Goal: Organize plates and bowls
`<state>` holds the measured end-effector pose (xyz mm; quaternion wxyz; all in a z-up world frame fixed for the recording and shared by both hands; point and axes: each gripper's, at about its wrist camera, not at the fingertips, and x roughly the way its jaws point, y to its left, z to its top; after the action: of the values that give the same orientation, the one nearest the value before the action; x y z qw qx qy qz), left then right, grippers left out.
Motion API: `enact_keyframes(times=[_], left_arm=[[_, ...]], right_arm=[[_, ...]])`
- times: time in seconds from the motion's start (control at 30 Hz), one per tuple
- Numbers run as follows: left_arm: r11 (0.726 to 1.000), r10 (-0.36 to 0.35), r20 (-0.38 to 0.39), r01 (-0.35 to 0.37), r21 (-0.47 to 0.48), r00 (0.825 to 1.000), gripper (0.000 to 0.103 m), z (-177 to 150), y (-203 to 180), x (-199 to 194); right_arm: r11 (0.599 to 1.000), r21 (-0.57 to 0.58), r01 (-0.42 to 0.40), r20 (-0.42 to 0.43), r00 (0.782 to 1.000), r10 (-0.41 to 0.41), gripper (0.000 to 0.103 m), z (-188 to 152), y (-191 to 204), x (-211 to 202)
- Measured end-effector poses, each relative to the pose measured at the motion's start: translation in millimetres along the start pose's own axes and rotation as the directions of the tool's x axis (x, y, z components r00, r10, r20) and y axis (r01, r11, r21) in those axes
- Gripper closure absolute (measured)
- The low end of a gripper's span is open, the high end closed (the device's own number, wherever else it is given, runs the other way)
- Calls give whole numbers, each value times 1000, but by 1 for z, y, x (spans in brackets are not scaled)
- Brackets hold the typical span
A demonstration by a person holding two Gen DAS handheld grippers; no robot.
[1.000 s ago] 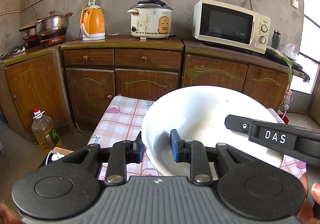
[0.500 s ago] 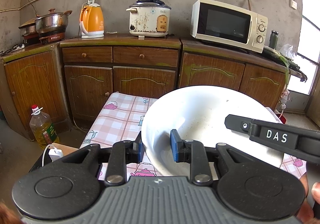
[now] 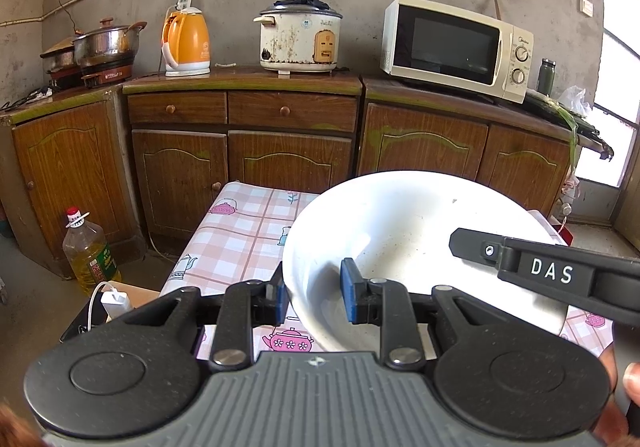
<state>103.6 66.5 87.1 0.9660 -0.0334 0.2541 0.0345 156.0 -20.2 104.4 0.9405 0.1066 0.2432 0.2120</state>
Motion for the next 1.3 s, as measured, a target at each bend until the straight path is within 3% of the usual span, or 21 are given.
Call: enact_keyframes(times=[1.3], left_arm=[[1000,-1,-48,1,-3,999,77,-37,-1,-3]], right_arm=[[1000,3,2,-50,999,-2,81,-31,-16,7]])
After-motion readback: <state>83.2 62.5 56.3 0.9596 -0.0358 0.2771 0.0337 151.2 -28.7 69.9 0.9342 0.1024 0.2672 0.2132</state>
